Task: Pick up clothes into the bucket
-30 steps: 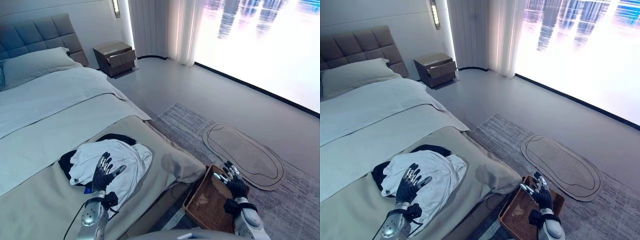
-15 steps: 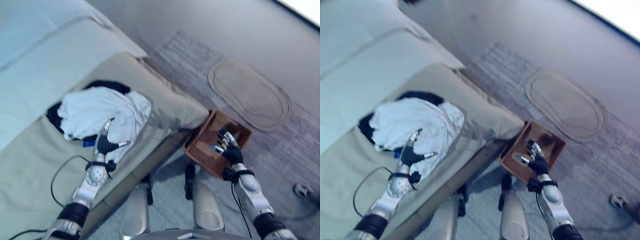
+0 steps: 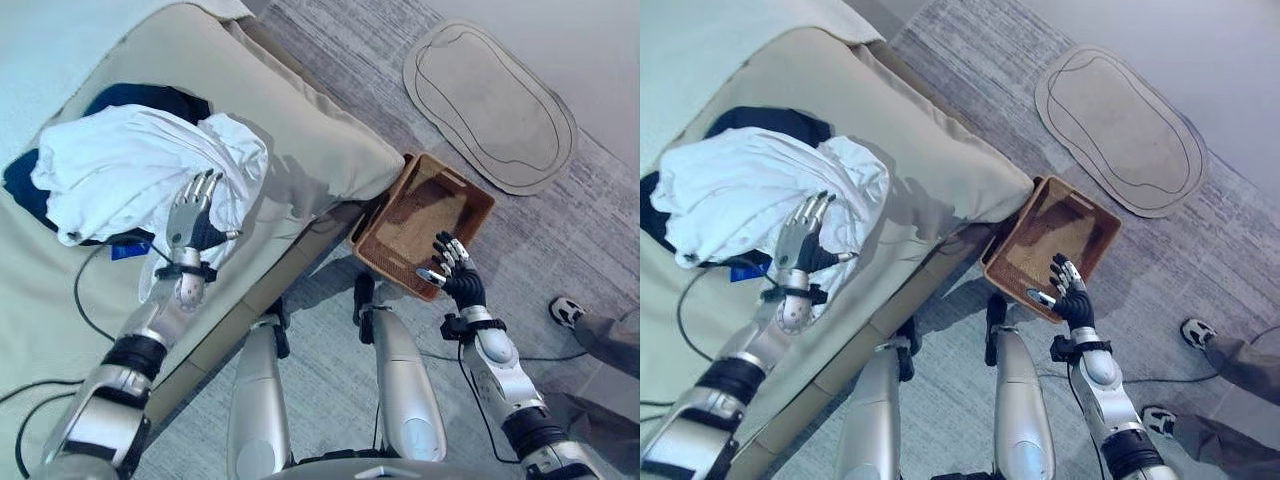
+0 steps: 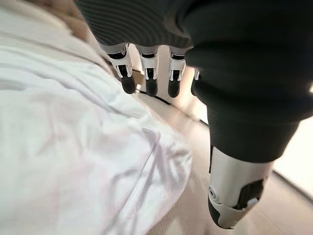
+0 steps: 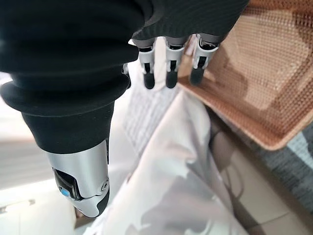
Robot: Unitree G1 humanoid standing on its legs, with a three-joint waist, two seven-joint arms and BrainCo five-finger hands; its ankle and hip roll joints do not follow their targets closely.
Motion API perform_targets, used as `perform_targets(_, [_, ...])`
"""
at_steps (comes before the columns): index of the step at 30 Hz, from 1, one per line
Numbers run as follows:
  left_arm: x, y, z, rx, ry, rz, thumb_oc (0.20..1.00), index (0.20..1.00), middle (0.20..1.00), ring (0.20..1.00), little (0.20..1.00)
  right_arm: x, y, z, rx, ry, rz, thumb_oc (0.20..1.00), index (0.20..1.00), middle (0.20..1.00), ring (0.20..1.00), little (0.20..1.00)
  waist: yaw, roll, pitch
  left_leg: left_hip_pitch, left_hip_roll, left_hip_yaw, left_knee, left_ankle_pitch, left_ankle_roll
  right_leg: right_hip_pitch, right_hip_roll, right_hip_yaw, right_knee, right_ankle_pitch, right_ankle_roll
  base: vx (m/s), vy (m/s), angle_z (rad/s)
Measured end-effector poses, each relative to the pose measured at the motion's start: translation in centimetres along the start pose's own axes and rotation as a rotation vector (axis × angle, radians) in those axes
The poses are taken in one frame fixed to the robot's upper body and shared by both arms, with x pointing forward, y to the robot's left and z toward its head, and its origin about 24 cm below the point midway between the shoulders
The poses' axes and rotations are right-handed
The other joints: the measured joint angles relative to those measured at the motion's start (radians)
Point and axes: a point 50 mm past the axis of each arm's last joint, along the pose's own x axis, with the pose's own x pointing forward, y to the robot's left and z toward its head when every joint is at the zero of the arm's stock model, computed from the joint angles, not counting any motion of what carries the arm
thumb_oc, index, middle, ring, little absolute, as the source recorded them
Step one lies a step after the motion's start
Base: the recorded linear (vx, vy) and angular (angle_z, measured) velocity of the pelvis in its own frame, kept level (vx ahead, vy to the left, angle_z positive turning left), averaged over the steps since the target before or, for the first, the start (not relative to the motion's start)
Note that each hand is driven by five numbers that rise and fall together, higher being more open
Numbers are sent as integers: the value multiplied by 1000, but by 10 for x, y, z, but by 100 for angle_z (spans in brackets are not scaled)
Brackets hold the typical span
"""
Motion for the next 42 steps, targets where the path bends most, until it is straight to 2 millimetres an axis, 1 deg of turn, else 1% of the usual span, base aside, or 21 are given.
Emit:
perform_targets(4, [9, -1, -13, 178, 10, -59, 1000, 1000, 1000, 1000, 1000, 0, -1, 1, -7, -4, 8, 1000, 1000, 1000, 1000, 1000, -9, -8, -5, -41, 15, 2, 29, -5, -5, -42, 11, 6, 16, 0, 0, 0, 19, -12])
perform_targets(6, [7, -3, -20, 261, 21, -93, 1000, 1000, 1000, 1000, 1000, 0, -1, 2, -8, -7, 15, 1000, 1000, 1000, 1000, 1000, -23, -14, -10, -50, 18, 5, 36, -11, -7, -52, 11, 7, 16, -1, 0, 2, 12, -15])
perform_targets(9, [6, -7, -24, 365, -1, -150, 1000, 1000, 1000, 1000, 1000, -1, -2, 2, -16, -6, 23, 1000, 1000, 1000, 1000, 1000, -26, -17, -19, -59, 19, 10, 34, -12, -7, -63, 11, 8, 9, -1, 1, 3, 14, -13])
perform_targets(10, [4, -11, -28, 413, -4, -201, 1000, 1000, 1000, 1000, 1000, -3, -3, 1, -19, -1, 26, 1000, 1000, 1000, 1000, 1000, -27, -16, -44, -79, 20, 11, 33, -12, -7, -83, 11, 8, 6, -1, 1, 1, 4, -12])
perform_targets(12, [2, -14, -34, 455, 16, -260, 1000, 1000, 1000, 1000, 1000, -3, -2, 2, -19, -7, 36, 1000, 1000, 1000, 1000, 1000, -30, -15, -55, -87, 22, 13, 37, -12, -6, -90, 11, 7, 3, 1, 4, 1, 2, -5])
perform_targets(13, [2, -15, -34, 463, 18, -271, 740, 740, 740, 740, 740, -3, -2, 2, -19, -7, 37, 1000, 1000, 1000, 1000, 1000, -30, -15, -55, -87, 21, 12, 38, -12, -6, -90, 10, 8, 6, 1, 4, 4, 6, 4])
perform_targets(14, [2, -17, -36, 491, 21, -307, 504, 504, 504, 504, 504, -4, -3, 2, -20, -5, 38, 1000, 1000, 1000, 1000, 1000, -28, -16, -59, -89, 20, 13, 42, -12, -6, -93, 10, 8, 10, 1, 4, 3, 6, 6])
perform_targets(15, [3, -19, -37, 518, 21, -333, 504, 504, 504, 504, 504, -3, -2, 2, -20, -6, 41, 1000, 1000, 1000, 1000, 1000, -25, -16, -60, -89, 20, 13, 44, -12, -6, -94, 9, 9, 15, 1, 4, 5, 15, 9])
perform_targets(16, [4, -18, -39, 532, 33, -353, 200, 200, 200, 200, 200, -3, -1, 4, -19, -14, 50, 1000, 1000, 1000, 1000, 1000, -25, -16, -61, -90, 20, 13, 45, -12, -6, -96, 8, 9, 20, 1, 4, 9, 14, 6])
perform_targets(17, [4, -19, -40, 535, 39, -361, 200, 200, 200, 200, 200, -3, -1, 4, -19, -14, 54, 1000, 1000, 1000, 1000, 1000, -28, -16, -66, -92, 21, 13, 47, -12, -6, -98, 8, 9, 21, 1, 4, 0, 0, 0])
perform_targets(18, [3, -20, -42, 540, 54, -383, 200, 200, 200, 200, 200, -3, -1, 4, -20, -7, 62, 1000, 1000, 1000, 1000, 1000, -27, -15, -90, -107, 23, 16, 48, -12, -6, -114, 9, 9, 23, 1, 4, 0, 0, 0])
perform_targets(20, [2, -20, -48, 552, 84, -414, 200, 200, 200, 200, 200, -3, 0, 4, -20, -6, 70, 1000, 1000, 1000, 1000, 1000, -34, -18, -110, -114, 24, 16, 50, -12, -6, -122, 9, 9, 29, 1, 4, 8, 3, 2])
perform_targets(23, [6, -18, -49, 557, 100, -427, 200, 200, 200, 200, 200, -2, -1, 4, -22, -6, 70, 1000, 1000, 1000, 1000, 1000, -37, -19, -112, -114, 25, 16, 53, -12, -6, -122, 9, 9, 34, 1, 4, 4, 5, 1])
perform_targets(29, [1, -21, -55, 561, 128, -490, 200, 200, 200, 200, 200, -2, 0, 3, -22, 0, 87, 1000, 1000, 1000, 1000, 1000, -37, -17, -116, -116, 26, 16, 57, -12, -6, -123, 10, 9, 33, 1, 4, 0, 0, 0])
perform_targets(32, [-2, -24, -56, 566, 124, -518, 200, 200, 200, 200, 200, -3, 0, 1, -22, 11, 88, 1000, 1000, 1000, 1000, 1000, -37, -17, -137, -118, 27, 16, 54, -13, -6, -125, 10, 9, 27, 1, 4, 26, 17, -4])
perform_targets(33, [-7, -28, -56, 565, 121, -537, 200, 200, 200, 200, 200, -4, 0, -1, -23, 25, 88, 1000, 1000, 1000, 1000, 1000, -36, -17, -160, -115, 27, 18, 37, -13, -6, -123, 11, 9, 11, 1, 4, 31, 12, -8])
perform_targets(34, [-10, -30, -56, 563, 120, -546, 200, 200, 200, 200, 200, -5, 1, -2, -23, 30, 90, 1000, 1000, 1000, 1000, 1000, -35, -17, -169, -111, 27, 20, 30, -12, -6, -120, 12, 8, 5, 2, 5, 36, 10, -9])
perform_targets(37, [-19, -41, -52, 530, 109, -576, 200, 200, 200, 200, 200, -7, 1, -6, -23, 45, 91, 1000, 1000, 1000, 1000, 1000, -28, -15, -175, -54, 21, 25, -11, -12, -5, -65, 11, 8, -36, 7, 13, -10, 6, -2])
perform_targets(38, [-24, -46, -50, 517, 100, -588, 200, 200, 200, 200, 200, -9, 1, -8, -22, 53, 91, 1000, 1000, 1000, 1000, 1000, -27, -15, -178, -32, 16, 28, -24, -3, 7, -42, 8, 7, -44, 20, 8, -25, 4, 13])
perform_targets(41, [-30, -55, -37, 470, 46, -576, 200, 200, 200, 200, 200, -11, 1, -10, -33, 64, 92, 1000, 1000, 1000, 1000, 1000, -20, -13, -190, 26, -7, 31, -94, 3, 15, 4, -8, 3, -77, 27, 7, 72, -22, 16])
perform_targets(42, [-36, -58, -29, 435, 7, -559, 200, 200, 200, 200, 200, -13, 2, -13, -43, 74, 93, 1000, 1000, 1000, 1000, 1000, -13, -12, -191, 79, -15, 34, -148, 27, 19, 49, -10, -3, -110, 38, 9, 74, -28, 15])
